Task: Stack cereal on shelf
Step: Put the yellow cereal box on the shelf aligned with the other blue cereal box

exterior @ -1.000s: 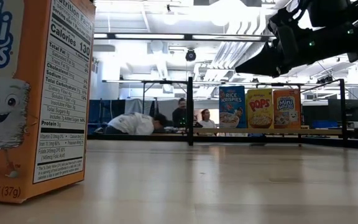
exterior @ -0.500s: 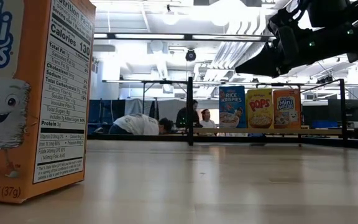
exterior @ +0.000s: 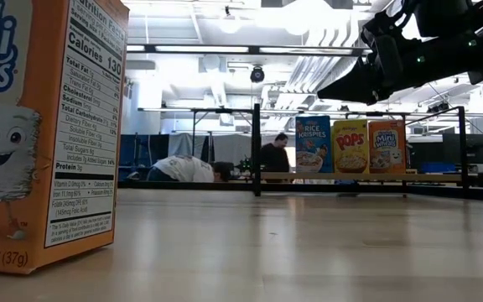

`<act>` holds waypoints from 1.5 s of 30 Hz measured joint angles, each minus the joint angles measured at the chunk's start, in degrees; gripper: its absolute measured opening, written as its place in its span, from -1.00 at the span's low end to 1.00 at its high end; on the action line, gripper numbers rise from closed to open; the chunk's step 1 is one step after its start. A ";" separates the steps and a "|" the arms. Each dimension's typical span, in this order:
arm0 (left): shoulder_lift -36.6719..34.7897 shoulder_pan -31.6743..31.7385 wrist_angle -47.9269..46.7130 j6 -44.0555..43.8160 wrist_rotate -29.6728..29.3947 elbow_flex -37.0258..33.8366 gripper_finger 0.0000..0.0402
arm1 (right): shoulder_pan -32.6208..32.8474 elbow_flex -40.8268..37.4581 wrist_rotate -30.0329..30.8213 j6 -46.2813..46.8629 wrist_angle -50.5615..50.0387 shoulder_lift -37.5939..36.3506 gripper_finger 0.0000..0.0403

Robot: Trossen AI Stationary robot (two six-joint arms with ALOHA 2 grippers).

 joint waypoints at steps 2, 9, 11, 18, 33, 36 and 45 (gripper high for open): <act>0.00 -0.20 0.47 -0.19 0.01 -0.56 0.53 | 0.00 0.00 -0.02 0.02 -0.04 0.00 -1.00; 0.00 -0.17 3.93 0.71 -0.01 -0.92 0.10 | 0.00 0.00 -0.02 0.02 -0.02 0.00 -1.00; 0.00 -0.12 4.13 1.15 -0.05 -0.92 -0.02 | 0.00 0.00 -0.02 0.02 -0.02 0.00 -1.00; 0.00 3.62 4.22 7.13 -1.11 -0.47 -0.27 | 0.00 0.00 -0.02 0.17 0.00 0.00 -1.00; 4.28 23.65 16.02 41.53 -5.40 8.75 -0.30 | 0.00 0.02 -0.02 0.61 0.18 0.02 -1.00; 9.12 27.70 18.13 49.93 -3.30 11.72 -0.30 | 0.00 0.07 -0.02 0.61 0.20 0.02 -1.00; 25.29 33.37 18.77 68.69 2.60 24.63 -0.30 | 0.00 0.07 -0.05 0.46 0.20 0.02 -1.00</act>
